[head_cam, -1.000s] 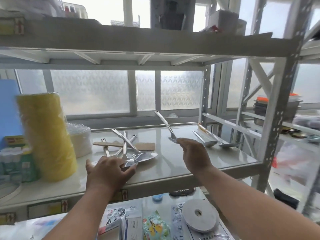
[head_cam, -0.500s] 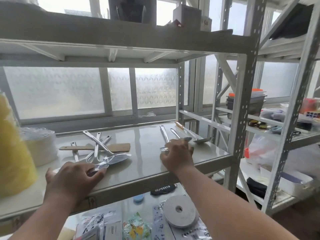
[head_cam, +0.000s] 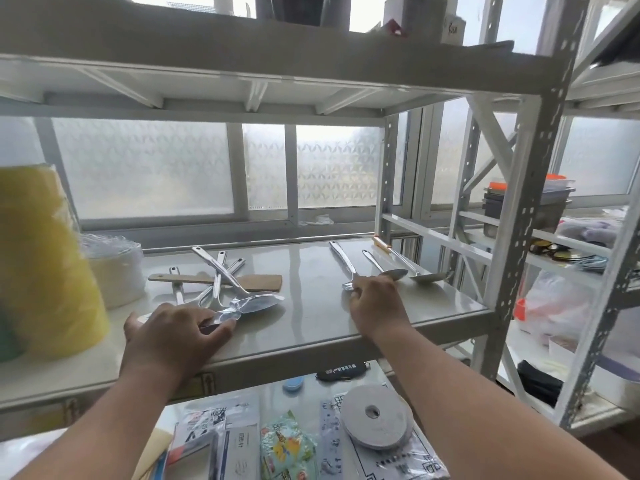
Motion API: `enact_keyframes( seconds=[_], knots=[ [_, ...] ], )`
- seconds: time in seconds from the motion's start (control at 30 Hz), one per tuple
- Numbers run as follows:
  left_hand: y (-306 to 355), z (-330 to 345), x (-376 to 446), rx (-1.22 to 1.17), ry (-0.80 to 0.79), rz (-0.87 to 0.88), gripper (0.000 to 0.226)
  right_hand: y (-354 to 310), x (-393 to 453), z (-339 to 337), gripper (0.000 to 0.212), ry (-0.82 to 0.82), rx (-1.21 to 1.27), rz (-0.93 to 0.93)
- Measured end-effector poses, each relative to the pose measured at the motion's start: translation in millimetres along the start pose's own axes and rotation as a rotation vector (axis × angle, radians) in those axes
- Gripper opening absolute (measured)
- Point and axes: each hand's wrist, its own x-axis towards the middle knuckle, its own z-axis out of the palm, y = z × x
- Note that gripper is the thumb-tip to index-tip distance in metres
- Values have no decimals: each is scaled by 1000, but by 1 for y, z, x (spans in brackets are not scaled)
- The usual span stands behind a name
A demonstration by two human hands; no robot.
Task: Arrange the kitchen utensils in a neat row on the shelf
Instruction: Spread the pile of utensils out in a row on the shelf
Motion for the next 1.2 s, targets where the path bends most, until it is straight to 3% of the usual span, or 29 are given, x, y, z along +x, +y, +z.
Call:
enact_keyframes(
  seconds=[0.4, 0.5, 0.6, 0.67, 0.77, 0.87, 0.97, 1.07, 1.2],
  knots=[
    [2, -1, 0, 3, -21, -8, 65, 4, 5, 6, 29, 14, -95, -14],
    [5, -5, -3, 13, -35, -11, 66, 6, 2, 8, 31, 50, -221, -37],
    [9, -11, -5, 10, -57, -18, 65, -8, -10, 8, 38, 159, -332, -201],
    [10, -13, -4, 9, -74, -31, 66, -29, -17, 13, 47, 80, -217, -388],
    [10, -13, -4, 30, -89, -46, 67, -79, -25, 28, 63, -250, -3, -469],
    [7, -12, -6, 29, -76, -44, 66, -118, -29, 50, 70, -426, -10, -381],
    [6, -11, -5, 42, -65, -33, 64, -126, -22, 59, 46, -491, 11, -208],
    [7, -13, -4, 45, -67, -44, 61, -124, -21, 56, 36, -419, -73, -233],
    [9, -15, -5, 45, -74, -46, 55, -112, -23, 45, 45, -117, -181, -315]
  ],
)
